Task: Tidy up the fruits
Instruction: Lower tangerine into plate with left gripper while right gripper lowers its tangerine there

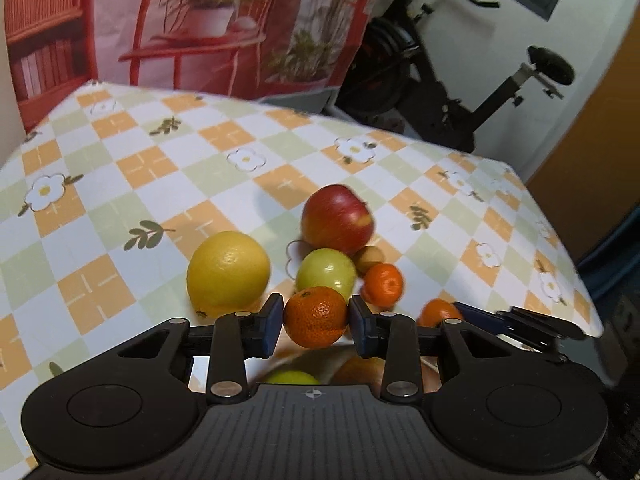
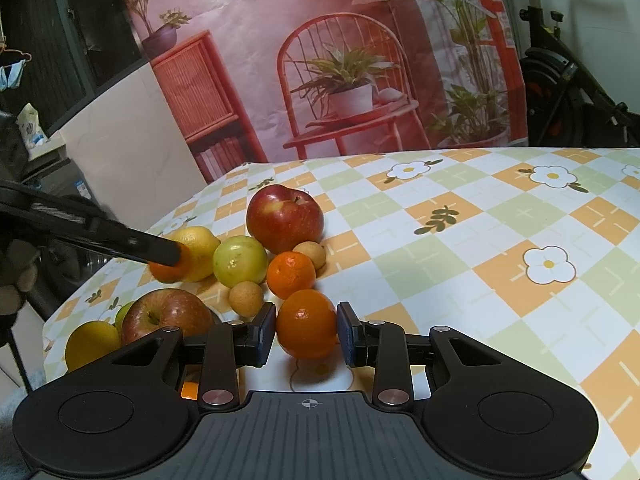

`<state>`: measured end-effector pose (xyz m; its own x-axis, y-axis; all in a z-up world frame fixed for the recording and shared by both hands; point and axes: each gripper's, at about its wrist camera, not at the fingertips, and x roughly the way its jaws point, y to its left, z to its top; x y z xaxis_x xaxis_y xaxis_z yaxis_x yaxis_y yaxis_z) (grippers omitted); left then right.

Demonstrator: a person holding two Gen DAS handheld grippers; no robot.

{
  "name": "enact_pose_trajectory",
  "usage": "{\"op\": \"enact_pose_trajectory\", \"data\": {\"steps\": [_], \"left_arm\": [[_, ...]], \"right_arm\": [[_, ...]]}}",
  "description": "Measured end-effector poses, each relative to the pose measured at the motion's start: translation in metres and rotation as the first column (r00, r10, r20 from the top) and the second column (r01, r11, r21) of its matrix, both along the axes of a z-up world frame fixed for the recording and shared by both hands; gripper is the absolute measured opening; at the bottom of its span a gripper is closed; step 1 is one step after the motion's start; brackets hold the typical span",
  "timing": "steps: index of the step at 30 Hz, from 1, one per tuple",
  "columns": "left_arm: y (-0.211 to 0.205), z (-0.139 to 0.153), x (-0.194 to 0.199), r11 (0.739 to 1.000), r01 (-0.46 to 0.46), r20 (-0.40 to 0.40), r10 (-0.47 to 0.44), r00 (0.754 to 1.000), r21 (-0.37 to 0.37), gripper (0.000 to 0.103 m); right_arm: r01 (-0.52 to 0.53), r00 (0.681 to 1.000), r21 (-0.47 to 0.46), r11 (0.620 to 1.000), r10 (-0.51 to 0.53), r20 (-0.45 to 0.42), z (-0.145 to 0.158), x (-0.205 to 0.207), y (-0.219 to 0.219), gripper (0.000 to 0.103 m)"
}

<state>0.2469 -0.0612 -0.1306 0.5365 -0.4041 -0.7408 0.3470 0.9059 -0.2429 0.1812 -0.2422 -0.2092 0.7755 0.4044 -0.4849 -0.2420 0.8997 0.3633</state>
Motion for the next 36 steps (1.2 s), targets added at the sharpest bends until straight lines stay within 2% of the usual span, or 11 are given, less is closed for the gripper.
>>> {"op": "enact_pose_trajectory", "data": {"steps": [4, 8, 12, 16, 25, 36], "left_arm": [[0.006, 0.009, -0.022, 1.000, 0.009, 0.020, -0.009, 1.000, -0.018, 0.038], [0.015, 0.014, -0.048, 0.999, 0.022, 0.021, -0.021, 1.000, -0.039, 0.038], [0.026, 0.017, -0.073, 0.998, 0.028, 0.024, -0.027, 0.999, -0.059, 0.038], [0.034, 0.011, -0.099, 0.998, 0.045, 0.007, -0.045, 0.999, -0.048, 0.038], [0.043, -0.003, -0.133, 0.997, 0.069, 0.020, -0.069, 0.997, 0.032, 0.038], [0.038, -0.016, -0.144, 0.991, 0.086, 0.059, -0.092, 0.994, 0.099, 0.038]], "right_arm": [[-0.012, 1.000, 0.008, 1.000, 0.012, -0.007, 0.000, 0.001, 0.000, 0.030], [-0.011, 1.000, -0.024, 1.000, 0.010, -0.014, 0.004, 0.000, 0.003, 0.030], [-0.002, 1.000, -0.016, 1.000, 0.002, -0.006, 0.011, -0.015, 0.004, 0.030], [-0.017, 1.000, -0.016, 1.000, 0.017, 0.021, 0.023, -0.033, 0.006, 0.030], [-0.088, 0.996, -0.052, 0.995, 0.088, 0.008, 0.037, -0.069, 0.031, 0.030], [-0.143, 0.990, -0.075, 0.987, 0.143, -0.003, 0.050, -0.089, 0.048, 0.030]]}}
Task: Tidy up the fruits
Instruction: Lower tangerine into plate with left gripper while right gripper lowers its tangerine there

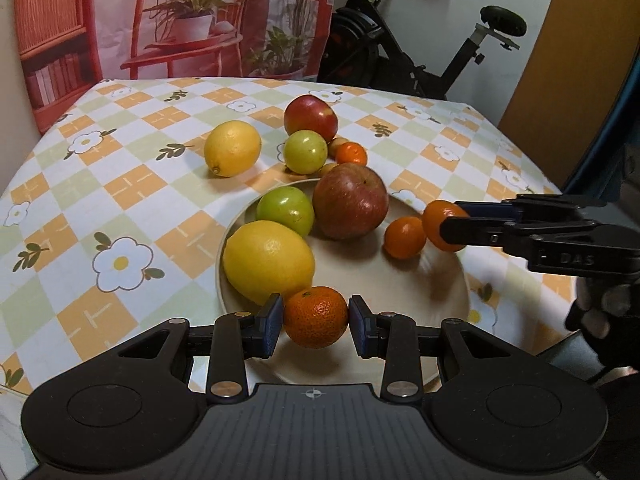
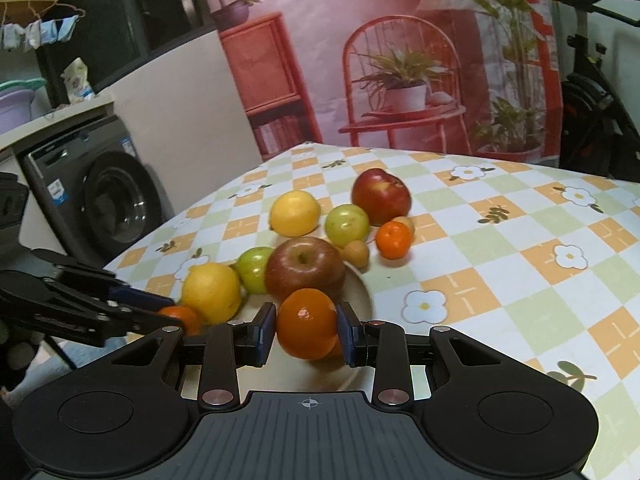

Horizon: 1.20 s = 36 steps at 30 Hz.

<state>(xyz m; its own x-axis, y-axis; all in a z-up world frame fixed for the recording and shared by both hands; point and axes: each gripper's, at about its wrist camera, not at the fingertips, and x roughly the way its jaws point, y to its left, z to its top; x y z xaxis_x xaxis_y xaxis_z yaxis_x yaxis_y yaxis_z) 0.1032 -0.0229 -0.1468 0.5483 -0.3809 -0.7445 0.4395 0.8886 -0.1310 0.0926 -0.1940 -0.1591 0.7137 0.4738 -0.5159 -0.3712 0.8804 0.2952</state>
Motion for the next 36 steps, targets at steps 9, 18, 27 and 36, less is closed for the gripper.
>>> {"op": "enact_pose_trajectory", "data": {"steps": [9, 18, 27, 36], "left_arm": [[0.000, -0.007, -0.003, 0.999, -0.004, 0.023, 0.003, 1.000, 0.040, 0.038], [-0.003, -0.013, -0.004, 0.997, -0.004, 0.035, 0.001, 0.999, 0.076, 0.038], [-0.001, -0.015, -0.004, 0.997, -0.008, 0.039, 0.005, 0.999, 0.072, 0.038], [-0.003, -0.015, -0.005, 0.997, -0.015, 0.041, 0.012, 0.999, 0.075, 0.041]], "right_arm": [[-0.062, 0.995, -0.074, 0.995, 0.055, -0.088, -0.016, 0.007, 0.020, 0.030], [-0.052, 0.996, -0.115, 0.992, 0.043, -0.082, -0.024, 0.014, 0.021, 0.030], [-0.056, 0.997, -0.124, 0.991, 0.048, -0.066, -0.025, 0.016, 0.020, 0.031], [-0.036, 0.998, -0.116, 0.993, 0.029, -0.059, -0.023, 0.015, 0.017, 0.037]]}}
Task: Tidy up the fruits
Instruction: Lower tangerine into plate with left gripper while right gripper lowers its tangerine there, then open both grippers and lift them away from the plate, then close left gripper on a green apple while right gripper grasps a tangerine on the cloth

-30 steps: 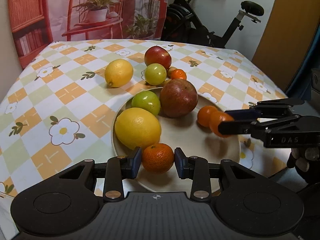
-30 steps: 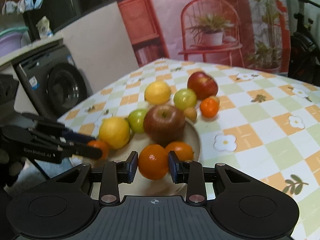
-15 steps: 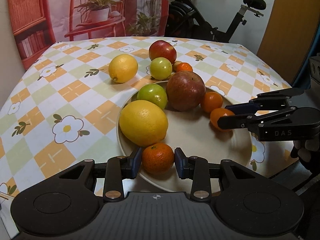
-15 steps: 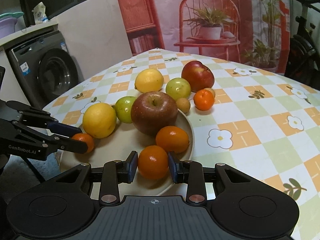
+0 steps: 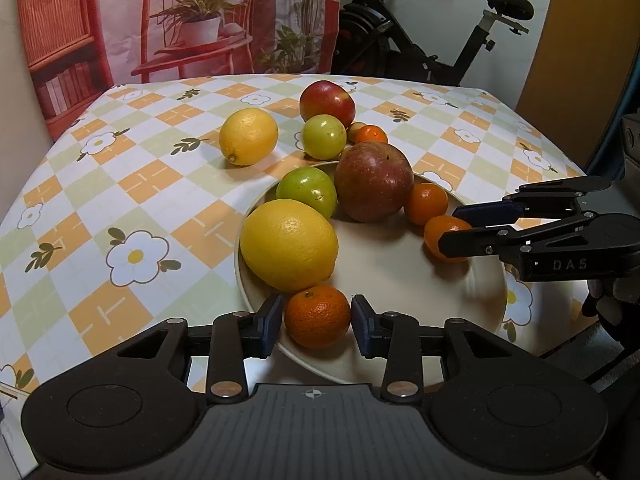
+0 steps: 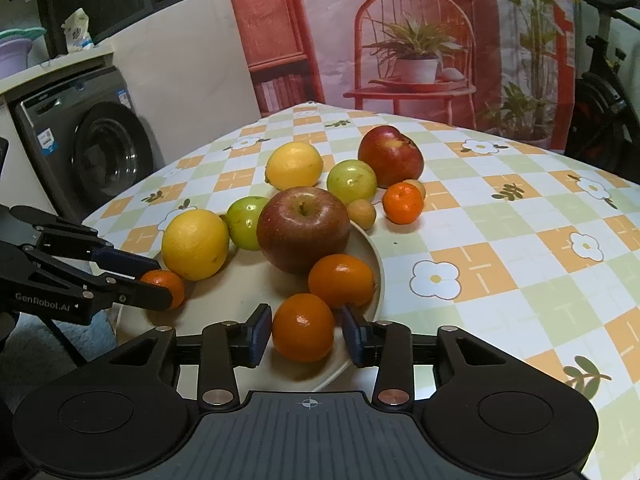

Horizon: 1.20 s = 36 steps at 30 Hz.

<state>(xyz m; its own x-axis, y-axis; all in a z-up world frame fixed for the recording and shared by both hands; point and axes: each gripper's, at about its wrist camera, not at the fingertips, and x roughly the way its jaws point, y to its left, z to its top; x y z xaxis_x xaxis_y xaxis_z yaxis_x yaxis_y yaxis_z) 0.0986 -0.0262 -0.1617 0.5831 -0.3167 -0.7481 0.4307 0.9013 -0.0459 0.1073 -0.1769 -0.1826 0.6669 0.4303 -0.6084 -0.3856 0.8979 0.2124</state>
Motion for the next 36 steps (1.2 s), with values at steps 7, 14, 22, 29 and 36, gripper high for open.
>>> {"op": "enact_pose_trajectory", "data": {"steps": [7, 14, 22, 29, 36], "left_arm": [[0.002, 0.007, -0.004, 1.000, -0.007, 0.028, 0.007, 1.000, -0.017, 0.052], [-0.004, 0.020, -0.010, 1.000, 0.024, 0.084, -0.022, 0.996, -0.017, 0.052], [-0.001, 0.044, 0.002, 0.998, 0.009, 0.135, -0.001, 0.991, -0.061, 0.052], [-0.006, 0.059, 0.029, 0.996, -0.012, 0.154, 0.025, 0.988, -0.088, 0.052], [-0.020, 0.065, 0.062, 0.996, -0.026, 0.176, 0.041, 0.983, -0.086, 0.052]], "right_arm": [[0.011, 0.999, 0.047, 0.999, -0.013, 0.040, 0.010, -0.004, -0.007, 0.037], [0.031, 0.995, 0.081, 0.996, -0.039, 0.093, 0.022, -0.006, -0.016, 0.037], [0.100, 0.987, 0.078, 0.992, -0.108, 0.117, 0.026, 0.010, -0.041, 0.037], [0.140, 0.981, 0.089, 0.986, -0.151, 0.125, 0.023, 0.036, -0.059, 0.037], [0.147, 0.981, 0.067, 0.987, -0.154, 0.121, 0.014, 0.062, -0.061, 0.037]]}}
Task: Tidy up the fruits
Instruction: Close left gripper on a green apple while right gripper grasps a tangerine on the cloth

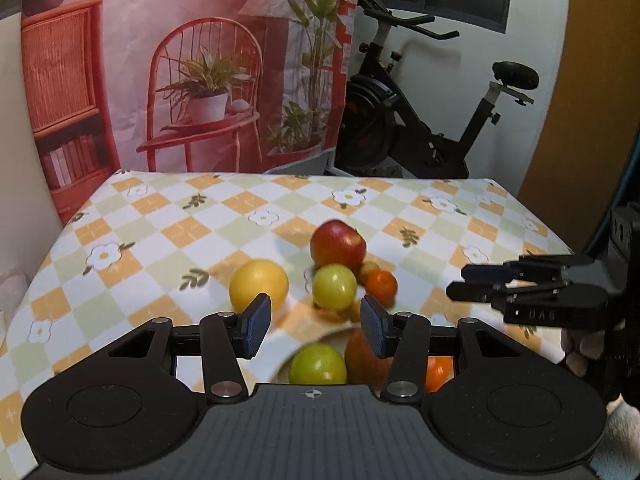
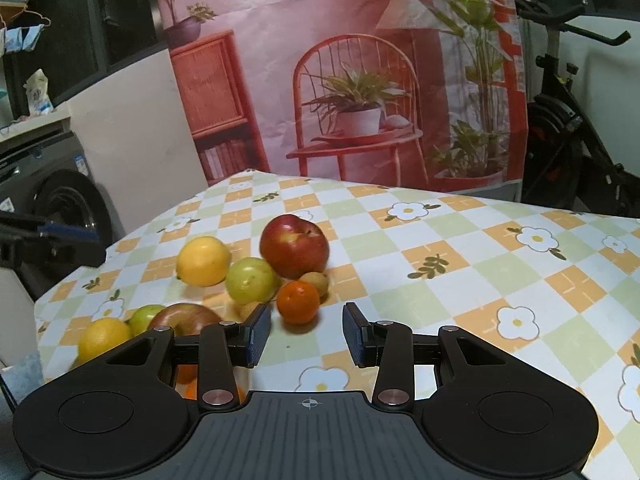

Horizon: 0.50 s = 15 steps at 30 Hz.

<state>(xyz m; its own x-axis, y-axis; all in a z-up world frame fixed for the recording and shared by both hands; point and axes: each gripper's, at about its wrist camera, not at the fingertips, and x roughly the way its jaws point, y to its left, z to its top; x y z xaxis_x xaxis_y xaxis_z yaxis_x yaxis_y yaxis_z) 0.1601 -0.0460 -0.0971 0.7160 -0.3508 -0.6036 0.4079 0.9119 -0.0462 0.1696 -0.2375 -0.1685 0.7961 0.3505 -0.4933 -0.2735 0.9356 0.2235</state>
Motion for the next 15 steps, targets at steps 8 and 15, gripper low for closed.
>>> {"op": "enact_pose_trajectory", "data": {"steps": [8, 15], "left_arm": [[-0.009, -0.002, 0.032, 0.997, -0.075, 0.024, 0.075, 0.997, -0.001, 0.052], [-0.011, -0.008, 0.046, 0.997, -0.077, 0.021, 0.076, 0.997, 0.026, 0.052]], "right_arm": [[-0.015, 1.000, -0.024, 1.000, 0.015, 0.001, -0.012, 0.038, 0.014, 0.037], [-0.064, 0.998, -0.056, 0.996, 0.063, -0.020, -0.022, 0.060, 0.032, 0.037]]}}
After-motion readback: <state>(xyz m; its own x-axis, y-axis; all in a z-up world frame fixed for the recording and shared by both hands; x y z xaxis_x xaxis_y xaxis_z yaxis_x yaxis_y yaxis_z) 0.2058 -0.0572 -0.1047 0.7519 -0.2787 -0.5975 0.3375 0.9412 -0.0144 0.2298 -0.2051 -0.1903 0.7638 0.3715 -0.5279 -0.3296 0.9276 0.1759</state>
